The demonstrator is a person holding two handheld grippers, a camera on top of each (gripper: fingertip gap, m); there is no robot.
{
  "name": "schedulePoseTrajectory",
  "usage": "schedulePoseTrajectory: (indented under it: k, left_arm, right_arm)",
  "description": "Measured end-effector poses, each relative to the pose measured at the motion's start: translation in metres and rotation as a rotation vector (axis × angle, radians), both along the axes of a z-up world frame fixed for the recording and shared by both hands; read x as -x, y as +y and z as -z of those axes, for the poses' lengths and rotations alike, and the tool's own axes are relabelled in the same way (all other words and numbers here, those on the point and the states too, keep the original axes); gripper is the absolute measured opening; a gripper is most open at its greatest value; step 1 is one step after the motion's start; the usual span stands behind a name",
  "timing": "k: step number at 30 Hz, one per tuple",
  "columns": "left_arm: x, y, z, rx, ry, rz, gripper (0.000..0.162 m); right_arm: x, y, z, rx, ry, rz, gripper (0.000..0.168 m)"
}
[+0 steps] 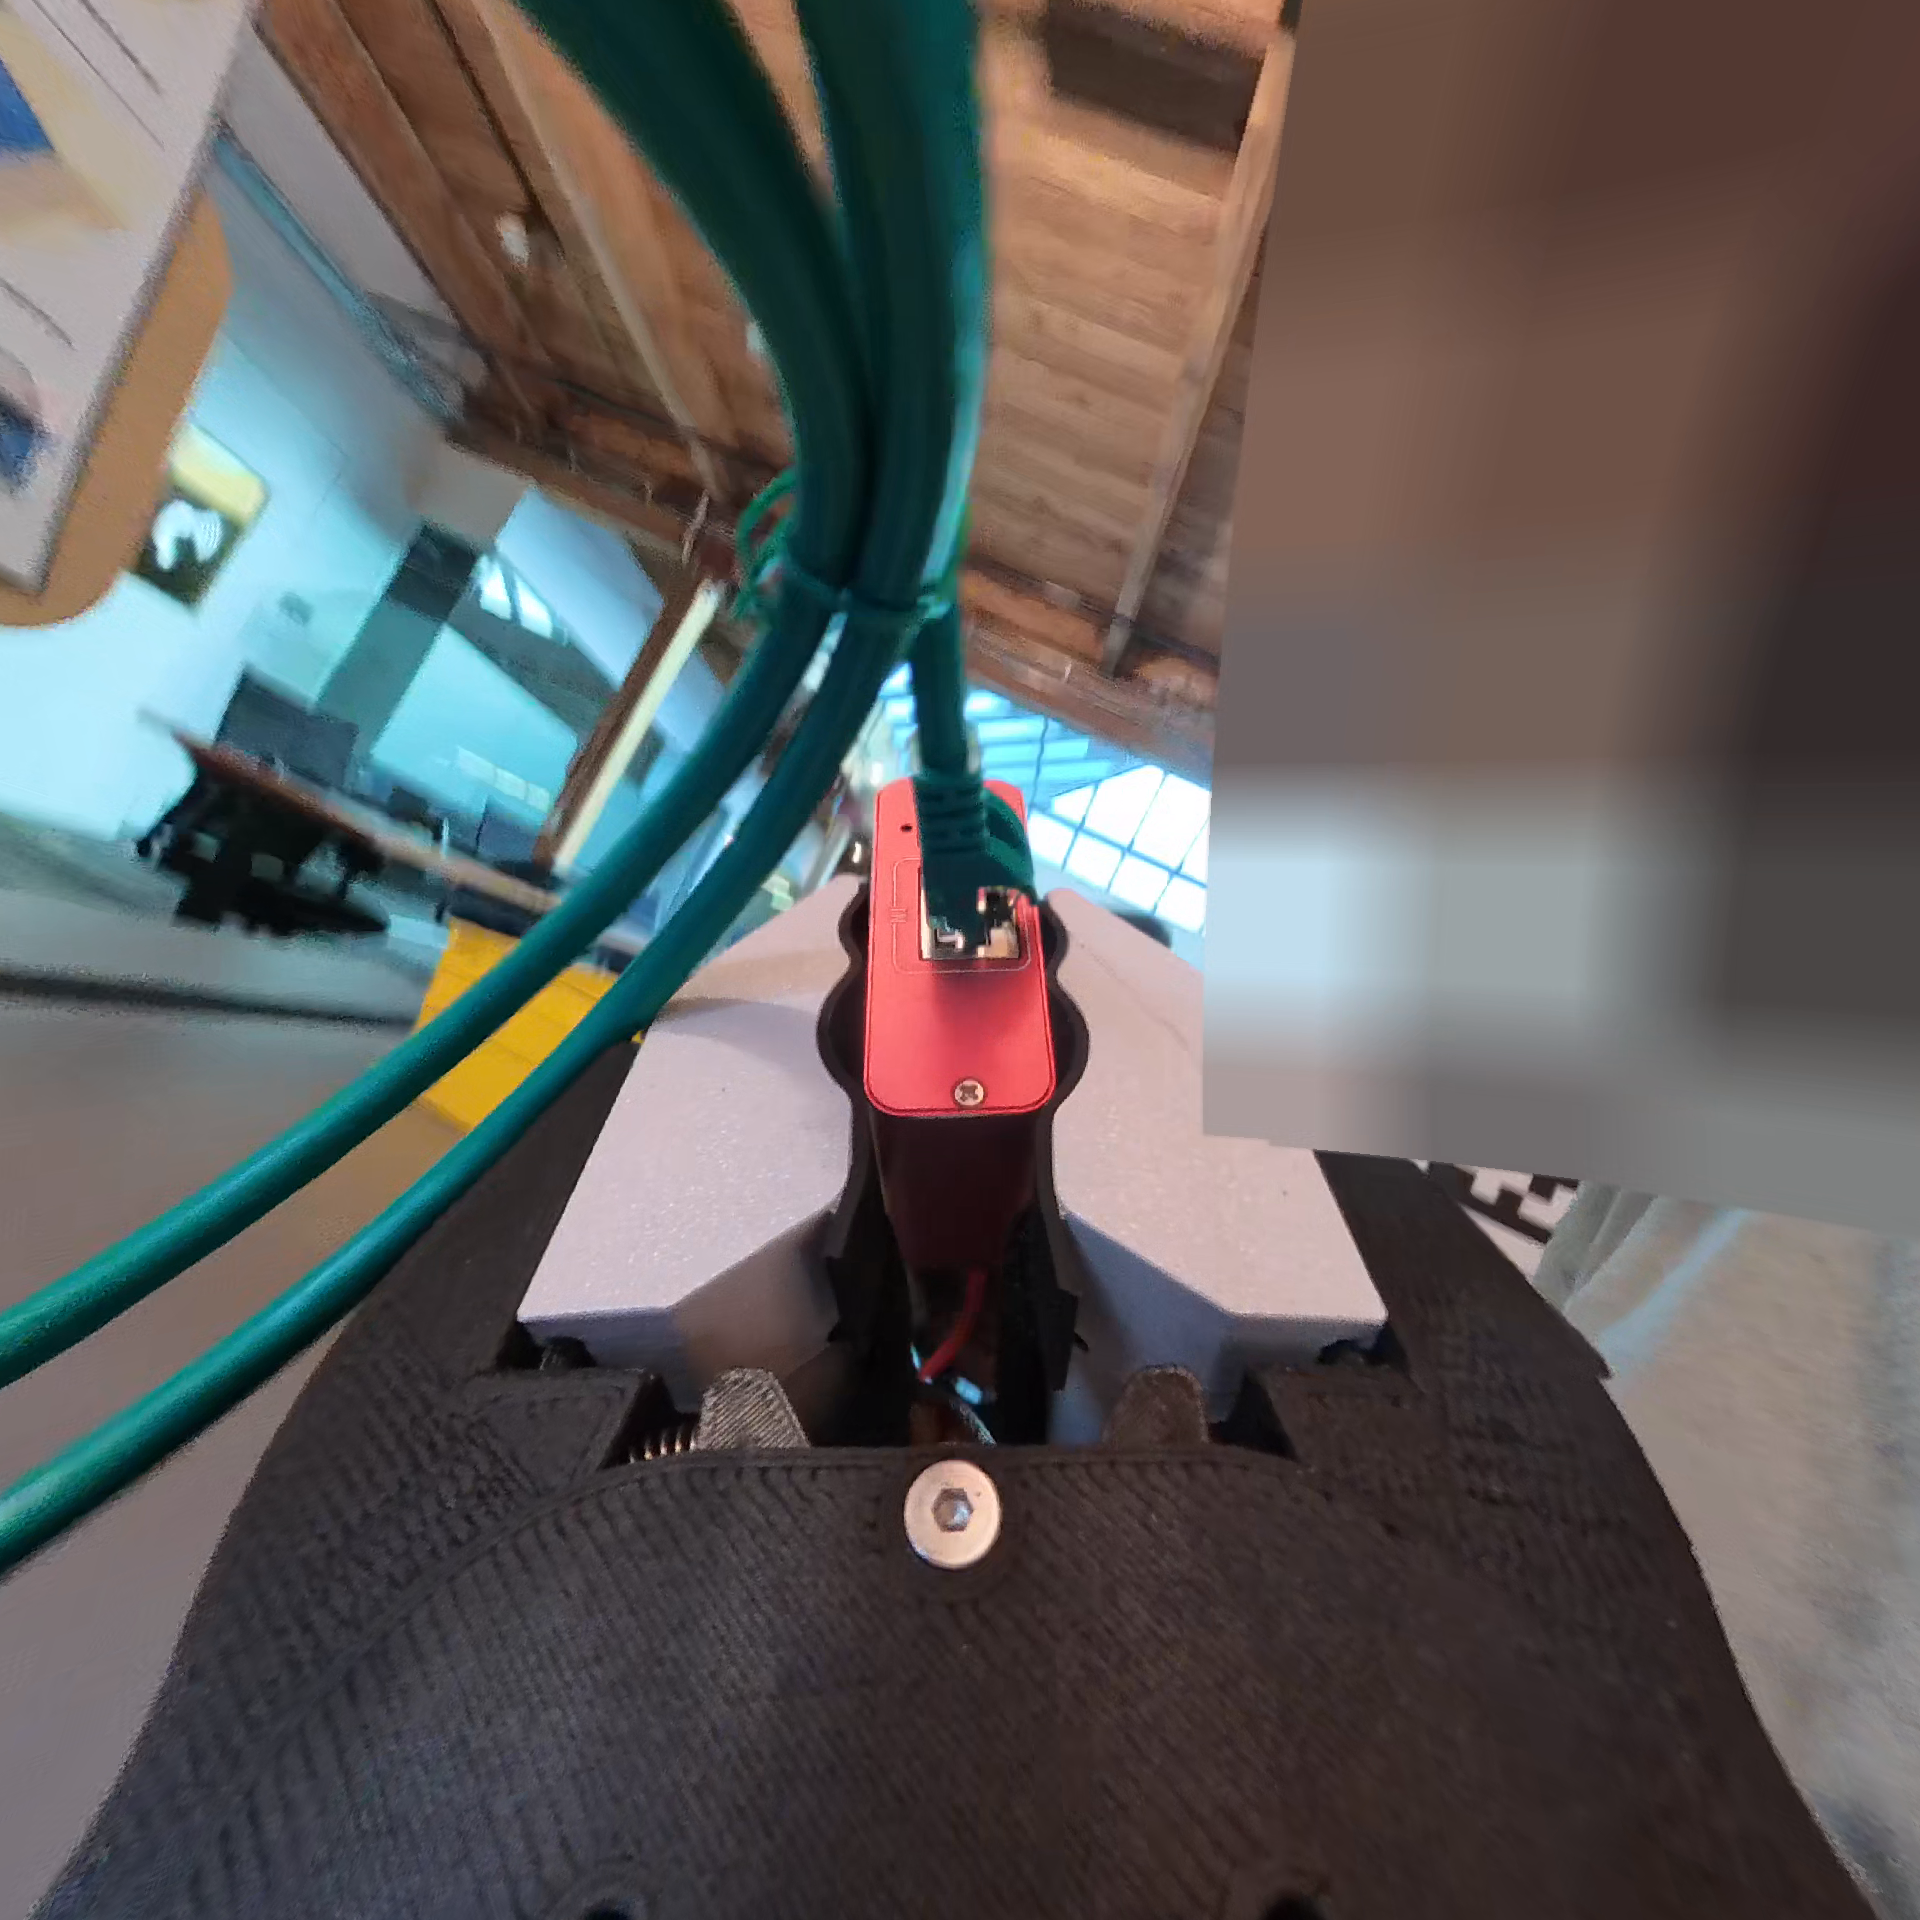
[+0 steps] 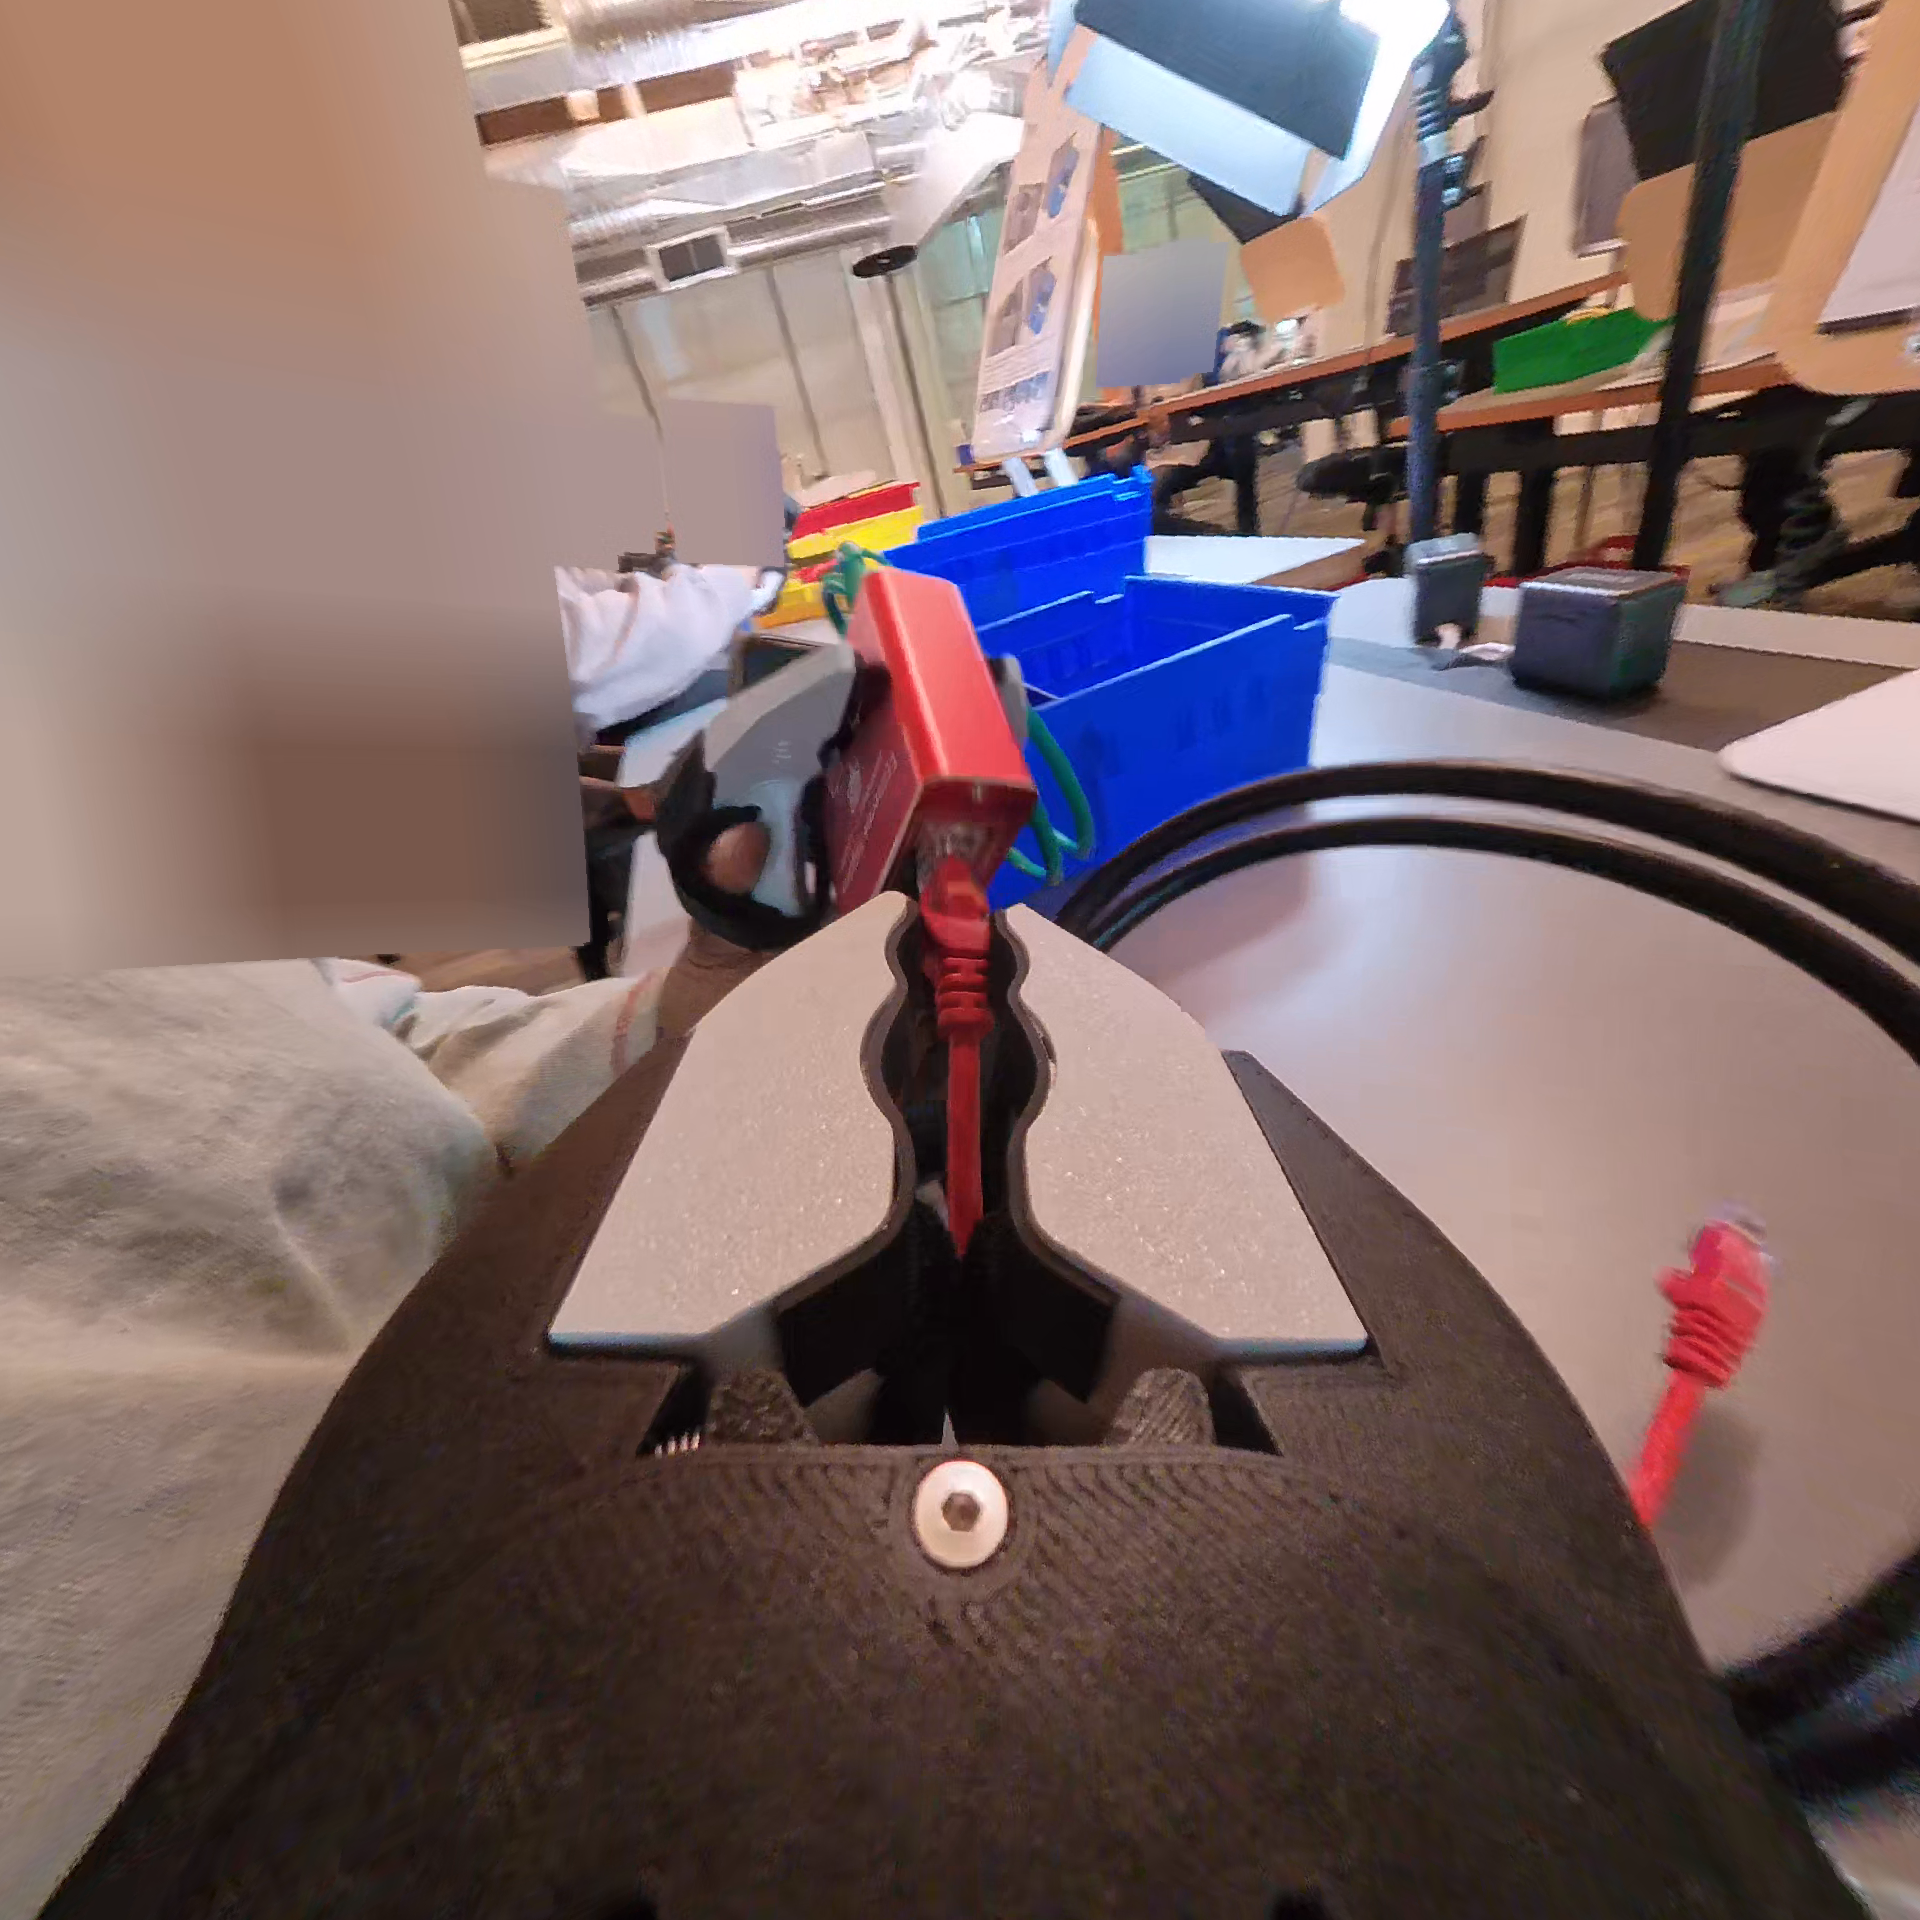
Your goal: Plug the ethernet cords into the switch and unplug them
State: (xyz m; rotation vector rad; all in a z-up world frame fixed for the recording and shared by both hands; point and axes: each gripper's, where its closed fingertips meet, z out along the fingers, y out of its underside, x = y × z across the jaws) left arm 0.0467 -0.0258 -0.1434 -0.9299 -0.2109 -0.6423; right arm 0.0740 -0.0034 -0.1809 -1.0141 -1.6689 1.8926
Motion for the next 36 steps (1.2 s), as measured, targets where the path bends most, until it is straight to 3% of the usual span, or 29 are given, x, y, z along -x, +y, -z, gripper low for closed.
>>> schedulePoseTrajectory:
  k: [2, 4, 7, 9, 12, 16, 20, 25, 28, 32, 36]
  left_arm:
    - [0.010, -0.021, -0.012, -0.105, -0.022, 0.000, 0.029]
    - [0.018, -0.016, -0.002, -0.041, -0.030, -0.036, 0.029]
    - [0.016, -0.011, -0.005, -0.042, -0.029, -0.011, 0.029]
    - [0.018, -0.012, -0.003, -0.021, -0.012, -0.050, 0.029]
    - [0.026, -0.013, 0.003, 0.024, -0.002, -0.148, 0.029]
    - [0.031, -0.015, 0.001, 0.046, 0.070, -0.277, 0.030]
    - [0.027, -0.014, 0.001, 0.077, 0.148, -0.332, 0.029]
    - [0.029, -0.015, 0.002, 0.078, 0.118, -0.320, 0.029]
    - [0.032, -0.018, 0.001, 0.059, 0.075, -0.306, 0.029]
    - [0.036, -0.022, -0.001, 0.043, 0.049, -0.306, 0.029]
    - [0.035, -0.019, 0.002, 0.058, 0.036, -0.286, 0.029]
  right_arm:
    - [0.005, 0.041, 0.004, -0.045, 0.034, 0.205, 0.012]
    - [-0.011, 0.043, -0.017, 0.109, 0.081, 0.101, 0.011]
    - [-0.020, 0.030, -0.029, -0.071, 0.161, 0.066, 0.012]
    - [-0.029, 0.041, -0.052, -0.036, 0.227, 0.055, 0.012]
    - [-0.061, 0.046, -0.088, 0.153, 0.320, -0.118, 0.013]
    - [-0.095, 0.036, -0.107, 0.476, 0.263, -0.438, 0.012]
    - [-0.110, 0.046, -0.120, 0.572, 0.317, -0.457, 0.012]
    - [-0.122, 0.085, -0.153, 0.266, 0.458, -0.176, 0.012]
    - [-0.111, 0.140, -0.160, 0.043, 0.482, 0.179, 0.013]
    - [-0.094, 0.226, -0.137, -0.128, 0.471, 0.620, 0.013]
    - [-0.072, 0.258, -0.095, -0.300, 0.473, 0.728, 0.012]
